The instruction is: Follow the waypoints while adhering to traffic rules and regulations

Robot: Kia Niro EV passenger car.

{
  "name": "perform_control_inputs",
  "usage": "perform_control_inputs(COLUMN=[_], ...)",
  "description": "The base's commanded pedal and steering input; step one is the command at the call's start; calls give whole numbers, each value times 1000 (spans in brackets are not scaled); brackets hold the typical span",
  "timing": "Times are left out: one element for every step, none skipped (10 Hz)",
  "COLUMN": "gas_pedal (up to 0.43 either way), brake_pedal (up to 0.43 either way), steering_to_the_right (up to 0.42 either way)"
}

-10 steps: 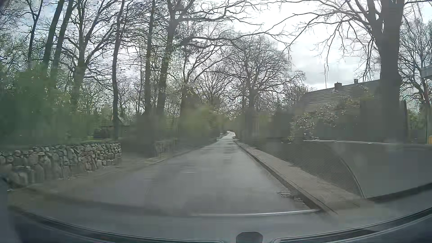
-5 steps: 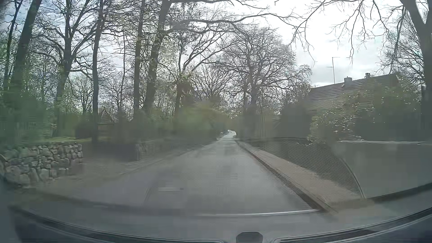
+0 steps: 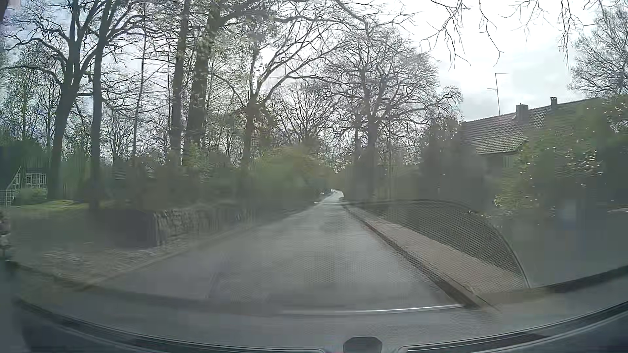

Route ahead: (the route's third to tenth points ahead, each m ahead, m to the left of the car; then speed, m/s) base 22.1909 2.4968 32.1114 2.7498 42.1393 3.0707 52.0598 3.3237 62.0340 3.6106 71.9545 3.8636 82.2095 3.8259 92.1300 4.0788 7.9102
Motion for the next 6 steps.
perform_control_inputs(gas_pedal=[150, 150, 138, 130, 130, 130], brake_pedal=[0, 0, 0, 0, 0, 0], steering_to_the_right=[1, 1, 1, 1, 1, 0])
